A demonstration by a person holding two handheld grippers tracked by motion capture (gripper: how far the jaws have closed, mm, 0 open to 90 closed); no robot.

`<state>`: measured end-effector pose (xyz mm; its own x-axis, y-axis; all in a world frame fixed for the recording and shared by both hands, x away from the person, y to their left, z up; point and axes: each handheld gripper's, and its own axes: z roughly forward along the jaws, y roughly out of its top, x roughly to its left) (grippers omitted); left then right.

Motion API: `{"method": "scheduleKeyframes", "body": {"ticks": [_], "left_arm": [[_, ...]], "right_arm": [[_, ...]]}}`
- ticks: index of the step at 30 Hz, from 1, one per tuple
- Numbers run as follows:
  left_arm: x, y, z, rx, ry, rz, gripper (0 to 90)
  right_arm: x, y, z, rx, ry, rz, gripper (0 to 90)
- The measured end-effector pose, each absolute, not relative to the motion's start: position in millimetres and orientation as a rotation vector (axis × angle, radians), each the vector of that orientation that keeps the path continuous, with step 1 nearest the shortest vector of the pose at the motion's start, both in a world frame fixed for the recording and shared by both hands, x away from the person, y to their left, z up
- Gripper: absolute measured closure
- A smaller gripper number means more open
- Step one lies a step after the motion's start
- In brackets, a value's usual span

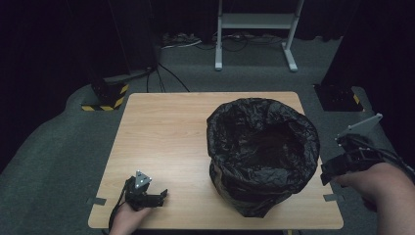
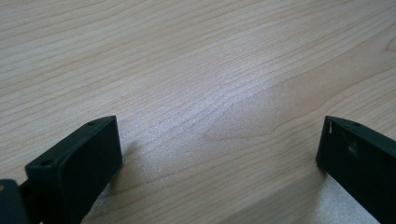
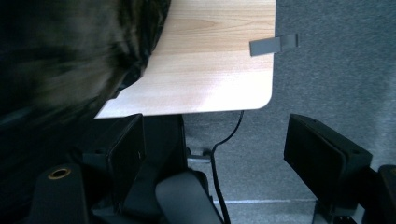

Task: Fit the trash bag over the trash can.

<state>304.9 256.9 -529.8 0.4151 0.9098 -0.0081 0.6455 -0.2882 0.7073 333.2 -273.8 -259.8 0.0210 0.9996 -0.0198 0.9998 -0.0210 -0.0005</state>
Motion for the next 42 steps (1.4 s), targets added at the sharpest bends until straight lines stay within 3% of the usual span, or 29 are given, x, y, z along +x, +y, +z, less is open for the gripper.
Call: {"method": "scheduleKeyframes", "body": {"ticks": [9, 13, 18, 24, 32, 35, 42], "left_arm": [[306, 256, -530, 2.039, 1.31, 0.534, 0.2], [306, 256, -530, 2.04, 1.308, 0.534, 0.3], [306, 256, -530, 2.041, 1.305, 0.534, 0.3], [306, 256, -530, 2.042, 1.304, 0.533, 0.3], [307, 256, -530, 2.043, 1.298, 0.531, 0.3], [307, 256, -530, 2.044, 1.299, 0.529, 0.3], [307, 257, -530, 2.046, 1.296, 0.527, 0.4]], "right_arm": [[341, -208, -189, 2.06, 2.274, 0.041, 22.9], [346, -170, -178, 1.953, 2.371, 0.089, 28.0], [348, -133, -208, 1.868, 2.53, 0.054, 34.5], [357, -118, -270, 1.853, 2.604, -0.16, 33.8], [370, -108, -302, 1.83, 2.635, -0.259, 31.5], [372, -107, -287, 1.813, 2.632, -0.186, 30.7], [391, -125, -211, 1.788, 2.407, 0.01, 29.7]]}}
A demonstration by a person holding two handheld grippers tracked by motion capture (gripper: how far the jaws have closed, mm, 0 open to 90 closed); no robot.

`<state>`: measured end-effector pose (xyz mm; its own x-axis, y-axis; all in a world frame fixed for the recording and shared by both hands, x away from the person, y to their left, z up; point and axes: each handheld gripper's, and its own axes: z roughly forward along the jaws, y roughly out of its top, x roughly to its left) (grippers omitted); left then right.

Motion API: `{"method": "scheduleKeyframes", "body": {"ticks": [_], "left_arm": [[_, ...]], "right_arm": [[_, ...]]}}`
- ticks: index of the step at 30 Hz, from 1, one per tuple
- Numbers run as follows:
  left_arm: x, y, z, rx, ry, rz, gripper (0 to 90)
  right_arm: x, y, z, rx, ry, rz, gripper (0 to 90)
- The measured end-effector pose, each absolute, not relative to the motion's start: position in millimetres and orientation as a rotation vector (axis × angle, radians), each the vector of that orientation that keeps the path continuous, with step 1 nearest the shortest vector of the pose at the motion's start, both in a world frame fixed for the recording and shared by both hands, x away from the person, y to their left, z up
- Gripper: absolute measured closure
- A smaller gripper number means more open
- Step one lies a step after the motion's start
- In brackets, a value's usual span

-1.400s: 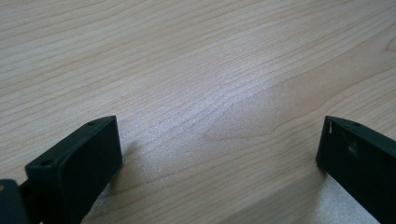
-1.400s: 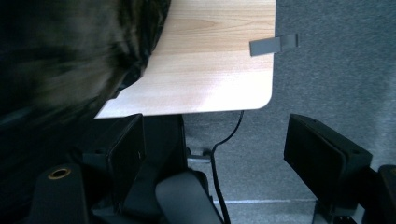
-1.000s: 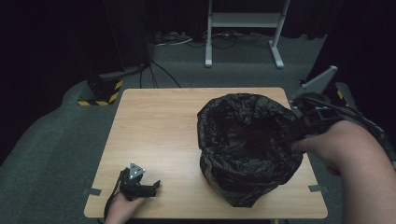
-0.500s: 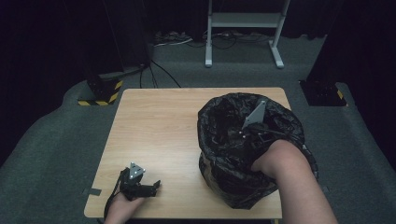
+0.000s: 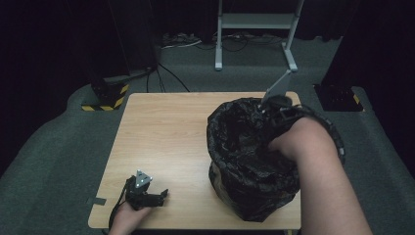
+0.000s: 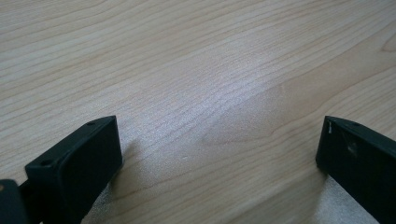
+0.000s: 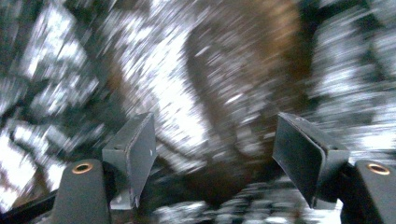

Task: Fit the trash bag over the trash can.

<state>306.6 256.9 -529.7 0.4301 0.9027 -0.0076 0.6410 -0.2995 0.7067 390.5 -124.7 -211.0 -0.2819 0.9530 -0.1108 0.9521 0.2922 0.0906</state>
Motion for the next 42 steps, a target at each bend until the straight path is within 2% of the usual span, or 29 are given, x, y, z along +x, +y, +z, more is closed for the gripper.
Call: {"method": "scheduleKeyframes", "body": {"ticks": [3, 7, 8, 9, 13, 18, 22, 23, 24, 25, 26, 27, 30, 36, 39, 42], "left_arm": [[306, 257, -530, 2.046, 1.294, 0.525, 0.6], [306, 258, -530, 2.048, 1.287, 0.527, 0.6], [306, 258, -530, 2.048, 1.287, 0.527, 0.6], [306, 258, -530, 2.05, 1.285, 0.529, 0.6], [306, 258, -530, 2.048, 1.289, 0.527, 0.6], [306, 258, -530, 2.046, 1.289, 0.529, 0.6], [306, 258, -530, 2.047, 1.29, 0.529, 0.6], [306, 258, -530, 2.047, 1.29, 0.529, 0.6], [306, 258, -530, 2.044, 1.291, 0.529, 0.6], [306, 258, -530, 2.044, 1.291, 0.529, 0.6], [306, 258, -530, 2.041, 1.294, 0.527, 0.6], [305, 258, -530, 2.041, 1.294, 0.527, 0.7], [305, 258, -530, 2.043, 1.292, 0.527, 0.8], [305, 259, -530, 2.043, 1.291, 0.525, 0.8], [305, 259, -530, 2.044, 1.292, 0.526, 0.8], [305, 258, -530, 2.041, 1.295, 0.527, 0.7]], "right_arm": [[406, -136, -217, 1.812, 2.331, -0.015, 30.4], [420, -150, -268, 1.87, 2.346, -0.178, 29.4], [420, -150, -268, 1.87, 2.346, -0.178, 29.4], [424, -153, -290, 1.872, 2.369, -0.204, 28.6], [428, -152, -309, 1.853, 2.395, -0.209, 27.3], [428, -149, -304, 1.846, 2.405, -0.185, 27.5], [426, -133, -256, 1.78, 2.399, -0.096, 35.0], [426, -133, -256, 1.78, 2.399, -0.096, 35.0], [428, -123, -236, 1.739, 2.404, -0.037, 40.8], [428, -123, -236, 1.739, 2.404, -0.037, 40.8], [432, -116, -227, 1.721, 2.407, -0.01, 45.8], [436, -113, -225, 1.7, 2.411, 0.001, 47.1], [449, -109, -236, 1.709, 2.406, -0.015, 48.5], [457, -135, -296, 1.825, 2.432, -0.152, 45.0], [448, -148, -300, 1.848, 2.434, -0.116, 42.3], [433, -155, -283, 1.842, 2.433, -0.057, 39.9]]}}
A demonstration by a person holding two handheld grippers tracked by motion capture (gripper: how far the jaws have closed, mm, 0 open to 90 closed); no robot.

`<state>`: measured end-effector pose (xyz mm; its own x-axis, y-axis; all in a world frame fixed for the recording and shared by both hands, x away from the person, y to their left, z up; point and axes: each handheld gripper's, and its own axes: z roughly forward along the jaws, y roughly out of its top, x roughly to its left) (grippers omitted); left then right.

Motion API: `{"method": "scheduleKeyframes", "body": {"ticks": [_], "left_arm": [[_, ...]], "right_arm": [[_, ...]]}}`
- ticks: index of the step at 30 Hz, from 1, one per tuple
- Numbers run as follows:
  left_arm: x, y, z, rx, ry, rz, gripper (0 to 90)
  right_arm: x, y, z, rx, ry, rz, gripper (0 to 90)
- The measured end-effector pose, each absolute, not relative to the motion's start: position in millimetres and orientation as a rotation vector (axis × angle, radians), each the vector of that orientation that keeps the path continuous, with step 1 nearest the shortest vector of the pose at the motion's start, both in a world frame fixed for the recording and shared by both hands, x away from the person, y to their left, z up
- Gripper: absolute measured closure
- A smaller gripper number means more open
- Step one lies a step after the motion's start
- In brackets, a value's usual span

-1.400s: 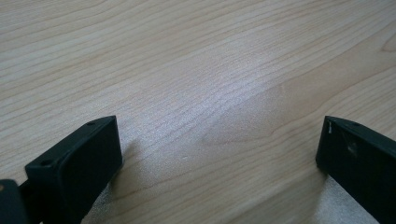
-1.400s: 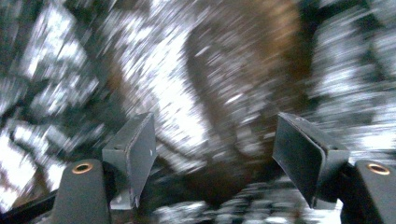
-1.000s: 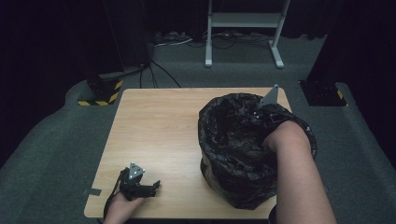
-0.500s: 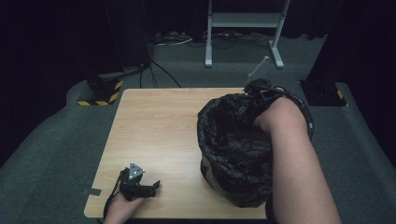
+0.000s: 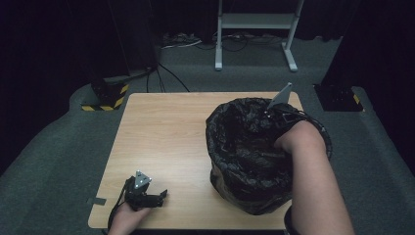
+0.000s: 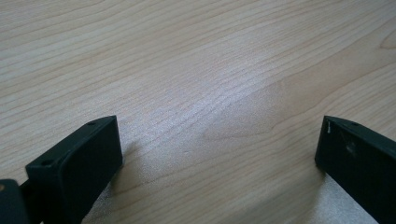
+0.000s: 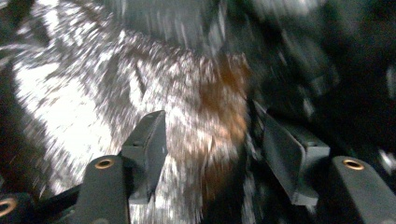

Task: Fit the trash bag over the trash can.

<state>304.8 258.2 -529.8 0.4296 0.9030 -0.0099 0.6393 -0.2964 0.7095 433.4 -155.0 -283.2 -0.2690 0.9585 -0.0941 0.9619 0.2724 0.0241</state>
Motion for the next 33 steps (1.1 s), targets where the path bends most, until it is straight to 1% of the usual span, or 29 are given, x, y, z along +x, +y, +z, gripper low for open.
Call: {"method": "scheduleKeyframes", "body": {"ticks": [2, 3, 4, 7, 9, 11, 14, 18, 20, 23, 26, 30, 31, 32, 33], "left_arm": [[305, 258, -530, 2.04, 1.296, 0.528, 0.6], [305, 258, -530, 2.04, 1.296, 0.528, 0.7], [305, 258, -530, 2.039, 1.295, 0.528, 0.7], [305, 258, -530, 2.041, 1.294, 0.528, 0.7], [305, 258, -530, 2.04, 1.296, 0.53, 0.7], [304, 258, -530, 2.038, 1.298, 0.529, 0.8], [304, 259, -530, 2.041, 1.294, 0.529, 0.7], [303, 260, -530, 2.045, 1.295, 0.532, 0.8], [302, 260, -530, 2.043, 1.294, 0.53, 0.9], [302, 260, -530, 2.043, 1.295, 0.53, 0.9], [302, 260, -530, 2.044, 1.294, 0.531, 0.9], [303, 259, -530, 2.044, 1.295, 0.531, 0.9], [303, 259, -530, 2.044, 1.295, 0.531, 0.9], [303, 259, -530, 2.044, 1.295, 0.532, 0.9], [303, 259, -530, 2.044, 1.295, 0.532, 0.9]], "right_arm": [[424, -157, -267, 1.825, 2.422, -0.034, 39.7], [424, -157, -267, 1.825, 2.422, -0.034, 39.7], [415, -159, -247, 1.802, 2.392, -0.033, 39.5], [407, -155, -224, 1.749, 2.37, 0.001, 42.1], [408, -144, -213, 1.697, 2.383, 0.07, 44.1], [416, -131, -209, 1.646, 2.397, 0.133, 47.2], [441, -116, -226, 1.624, 2.391, 0.15, 48.9], [475, -113, -279, 1.667, 2.389, 0.082, 45.2], [483, -113, -300, 1.678, 2.39, 0.063, 43.0], [488, -113, -316, 1.675, 2.397, 0.066, 40.6], [487, -114, -315, 1.677, 2.398, 0.085, 38.0], [475, -112, -291, 1.657, 2.367, 0.129, 36.9], [471, -111, -284, 1.647, 2.363, 0.137, 39.5], [467, -110, -276, 1.63, 2.366, 0.153, 44.3], [467, -110, -276, 1.63, 2.366, 0.153, 44.3]]}}
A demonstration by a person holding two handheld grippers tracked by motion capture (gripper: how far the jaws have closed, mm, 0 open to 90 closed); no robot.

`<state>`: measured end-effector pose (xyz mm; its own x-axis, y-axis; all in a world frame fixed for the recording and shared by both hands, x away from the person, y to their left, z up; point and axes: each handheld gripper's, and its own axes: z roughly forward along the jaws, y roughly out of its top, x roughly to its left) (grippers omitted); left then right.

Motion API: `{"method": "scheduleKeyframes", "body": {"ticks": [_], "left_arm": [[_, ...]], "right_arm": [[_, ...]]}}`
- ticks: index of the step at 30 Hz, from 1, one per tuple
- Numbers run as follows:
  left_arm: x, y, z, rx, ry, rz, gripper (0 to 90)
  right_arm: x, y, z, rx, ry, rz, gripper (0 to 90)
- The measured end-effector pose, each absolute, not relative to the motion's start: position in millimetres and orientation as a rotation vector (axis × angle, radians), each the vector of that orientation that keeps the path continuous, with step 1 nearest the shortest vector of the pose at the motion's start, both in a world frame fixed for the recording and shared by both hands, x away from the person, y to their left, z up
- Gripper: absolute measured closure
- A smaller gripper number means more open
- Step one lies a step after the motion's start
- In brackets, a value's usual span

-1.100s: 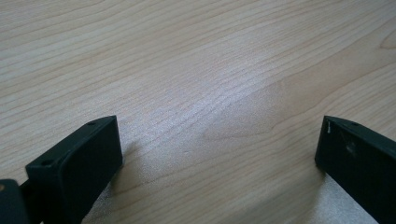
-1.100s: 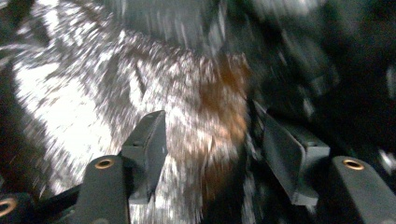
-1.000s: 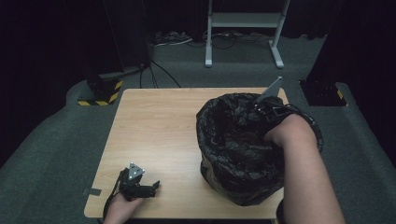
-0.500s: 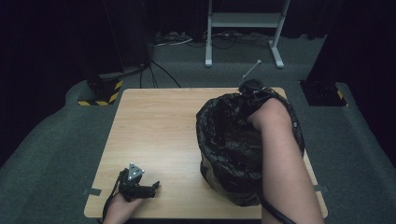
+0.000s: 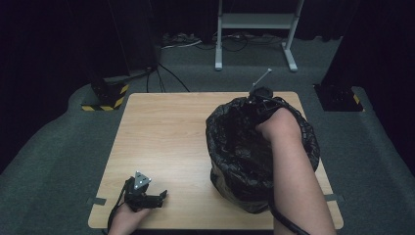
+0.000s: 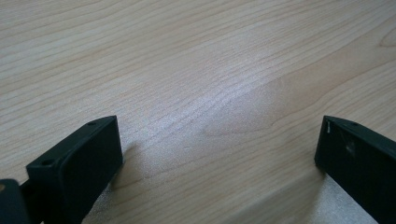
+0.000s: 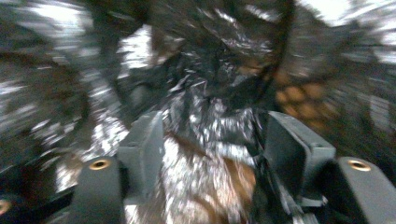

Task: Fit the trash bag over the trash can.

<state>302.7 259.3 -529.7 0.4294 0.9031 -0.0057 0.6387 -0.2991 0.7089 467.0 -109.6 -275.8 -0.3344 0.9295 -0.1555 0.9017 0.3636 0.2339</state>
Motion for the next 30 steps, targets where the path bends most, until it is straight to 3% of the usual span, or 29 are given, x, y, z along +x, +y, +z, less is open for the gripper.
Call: {"method": "scheduleKeyframes", "body": {"ticks": [1, 5, 12, 17, 23, 30], "left_arm": [[303, 259, -530, 2.044, 1.295, 0.532, 0.9], [303, 259, -530, 2.044, 1.296, 0.532, 0.9], [302, 259, -530, 2.042, 1.294, 0.529, 0.9], [303, 259, -530, 2.045, 1.291, 0.527, 0.9], [302, 259, -530, 2.046, 1.288, 0.529, 1.0], [301, 259, -530, 2.047, 1.288, 0.528, 1.4]], "right_arm": [[458, -103, -264, 1.597, 2.405, 0.205, 59.1], [460, -89, -275, 1.553, 2.488, 0.215, 64.7], [492, -79, -309, 1.587, 2.476, 0.193, 49.9], [485, -85, -300, 1.618, 2.442, 0.22, 40.7], [457, -110, -278, 1.702, 2.406, 0.179, 45.8], [452, -143, -292, 1.777, 2.336, 0.008, 38.6]]}}
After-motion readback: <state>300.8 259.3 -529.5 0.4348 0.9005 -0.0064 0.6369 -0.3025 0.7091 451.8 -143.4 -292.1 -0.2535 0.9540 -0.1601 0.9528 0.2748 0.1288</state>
